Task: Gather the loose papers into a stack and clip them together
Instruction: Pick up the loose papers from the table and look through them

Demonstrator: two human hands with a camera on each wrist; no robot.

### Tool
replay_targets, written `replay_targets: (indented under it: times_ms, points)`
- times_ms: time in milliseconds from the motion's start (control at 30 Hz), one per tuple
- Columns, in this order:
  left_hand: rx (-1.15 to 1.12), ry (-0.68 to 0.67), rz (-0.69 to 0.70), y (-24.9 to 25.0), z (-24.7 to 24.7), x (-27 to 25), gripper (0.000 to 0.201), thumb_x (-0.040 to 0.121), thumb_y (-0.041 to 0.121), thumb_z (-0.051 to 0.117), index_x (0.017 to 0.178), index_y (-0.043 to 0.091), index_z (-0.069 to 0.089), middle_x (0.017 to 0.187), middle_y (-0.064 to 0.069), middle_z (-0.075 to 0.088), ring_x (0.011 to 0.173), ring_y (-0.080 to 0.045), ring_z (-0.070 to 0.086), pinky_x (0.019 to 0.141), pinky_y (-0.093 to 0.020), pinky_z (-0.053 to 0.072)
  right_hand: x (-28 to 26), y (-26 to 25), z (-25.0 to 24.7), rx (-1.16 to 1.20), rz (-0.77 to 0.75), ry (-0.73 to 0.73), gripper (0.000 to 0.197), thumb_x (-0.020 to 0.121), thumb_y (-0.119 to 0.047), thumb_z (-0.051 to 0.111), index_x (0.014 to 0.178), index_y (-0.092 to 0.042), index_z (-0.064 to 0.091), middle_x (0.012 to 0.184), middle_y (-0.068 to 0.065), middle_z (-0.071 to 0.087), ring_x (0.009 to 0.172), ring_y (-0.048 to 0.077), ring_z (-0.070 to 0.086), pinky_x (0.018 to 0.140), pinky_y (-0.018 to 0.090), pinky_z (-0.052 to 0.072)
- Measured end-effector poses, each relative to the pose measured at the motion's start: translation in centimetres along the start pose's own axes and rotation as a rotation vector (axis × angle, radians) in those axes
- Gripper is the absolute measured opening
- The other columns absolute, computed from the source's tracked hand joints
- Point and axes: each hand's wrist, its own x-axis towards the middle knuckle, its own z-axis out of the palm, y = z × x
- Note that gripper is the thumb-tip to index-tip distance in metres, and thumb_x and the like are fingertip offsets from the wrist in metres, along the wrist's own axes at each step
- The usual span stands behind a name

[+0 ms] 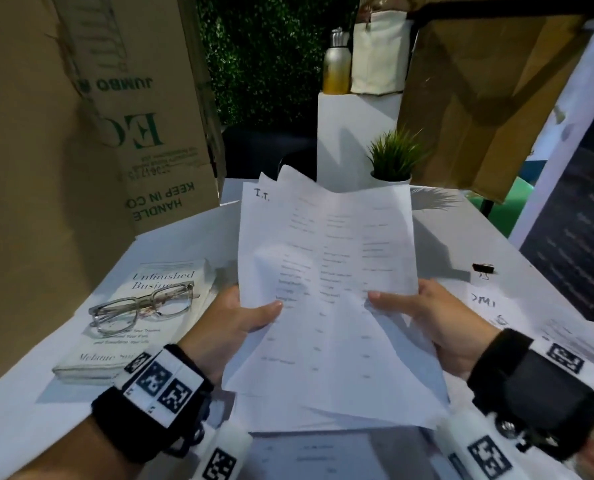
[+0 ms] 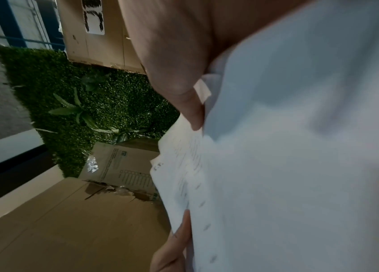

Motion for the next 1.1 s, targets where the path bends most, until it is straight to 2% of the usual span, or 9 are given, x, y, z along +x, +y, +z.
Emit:
replay_targets:
  times_ms: [67,233,367,500,567,667,833,1033,1100]
  points:
    - [-0.058,-0.079,-0.022,-0.3,1.0,-0.5,0.042,0.074,0.008,0.065,0.116,0.006,0.067,0.112,-0.013,0.075,0.102,-0.033,0.071,0.087,-0.044,0.056,-1.1,0.7,-0.8,0.009,0.015,0.031,0.028,0.085,-0.005,0.066,0.113,-0.006,0.071,0.109,0.017,0.075,0.091,0.036,0.073,0.084,0.049,0.059]
    - [-0.021,-0.156,-0.03,-1.7,4.4,-1.2,0.04,0.07,0.012,0.069,0.11,0.008,0.072,0.11,-0.01,0.076,0.1,-0.027,0.073,0.075,-0.028,0.06,-3.7,2.1,-3.3,-0.014,0.009,0.089,0.035,0.08,-0.004,0.071,0.114,-0.003,0.071,0.113,0.017,0.074,0.103,0.036,0.071,0.094,0.048,0.055]
    - [0.137,-0.056,0.175,-0.9,5.6,-0.9,0.046,0.055,0.039,0.089,0.096,0.022,0.08,0.104,-0.006,0.078,0.096,-0.022,0.074,0.075,-0.028,0.06,-5.1,0.6,-4.9,-0.079,-0.215,0.145,0.046,0.072,-0.008,0.075,0.118,-0.011,0.069,0.118,0.008,0.074,0.11,0.027,0.069,0.101,0.049,0.05]
    - [0.171,0.093,0.359,1.9,6.0,-1.4,0.044,0.063,0.017,0.082,0.106,0.018,0.074,0.1,0.011,0.078,0.096,-0.006,0.072,0.084,-0.019,0.056,-5.7,-2.2,-4.2,-0.147,-0.465,0.132,0.045,0.076,-0.009,0.076,0.12,-0.013,0.067,0.119,0.006,0.073,0.112,0.024,0.068,0.099,0.045,0.052]
    - [0.228,0.096,0.387,2.6,6.2,-2.3,0.044,0.065,0.014,0.078,0.108,0.024,0.069,0.098,0.022,0.076,0.094,0.005,0.069,0.08,-0.008,0.051,-5.4,-2.8,-3.5,-0.118,-0.518,0.11,0.044,0.076,-0.007,0.079,0.119,-0.012,0.068,0.119,0.009,0.073,0.11,0.029,0.069,0.096,0.048,0.053]
    - [0.249,0.099,0.364,2.8,5.5,-3.1,0.052,0.064,0.021,0.079,0.115,0.018,0.069,0.106,0.019,0.075,0.099,0.007,0.067,0.081,-0.004,0.047,-5.0,-2.3,-3.0,-0.103,-0.508,0.083,0.046,0.07,-0.006,0.078,0.115,-0.012,0.069,0.114,0.008,0.075,0.105,0.028,0.071,0.09,0.045,0.057]
    - [0.169,0.13,0.332,1.5,4.4,-2.9,0.05,0.069,0.016,0.083,0.117,0.019,0.066,0.11,0.008,0.076,0.104,-0.009,0.07,0.084,-0.02,0.055,-4.2,-0.1,-2.5,-0.106,-0.438,0.077,0.031,0.067,-0.011,0.075,0.097,-0.021,0.078,0.106,0.003,0.078,0.098,0.021,0.074,0.082,0.031,0.06]
    - [0.2,0.125,0.378,3.1,6.0,-3.1,0.017,0.078,0.014,0.071,0.095,0.014,0.075,0.093,0.004,0.08,0.088,-0.015,0.075,0.069,-0.022,0.058,-5.0,-1.7,-3.0,-0.23,-0.401,0.16,0.037,0.07,-0.027,0.073,0.107,-0.018,0.072,0.106,-0.002,0.078,0.095,0.014,0.075,0.083,0.03,0.06]
    - [0.182,0.048,0.362,3.0,6.6,-3.2,0.021,0.079,0.013,0.07,0.1,0.013,0.074,0.099,0.002,0.079,0.091,-0.016,0.075,0.073,-0.026,0.059,-5.4,-2.9,-4.2,-0.222,-0.374,0.144,0.033,0.073,-0.024,0.072,0.105,-0.018,0.072,0.104,-0.004,0.078,0.094,0.014,0.075,0.082,0.029,0.06]
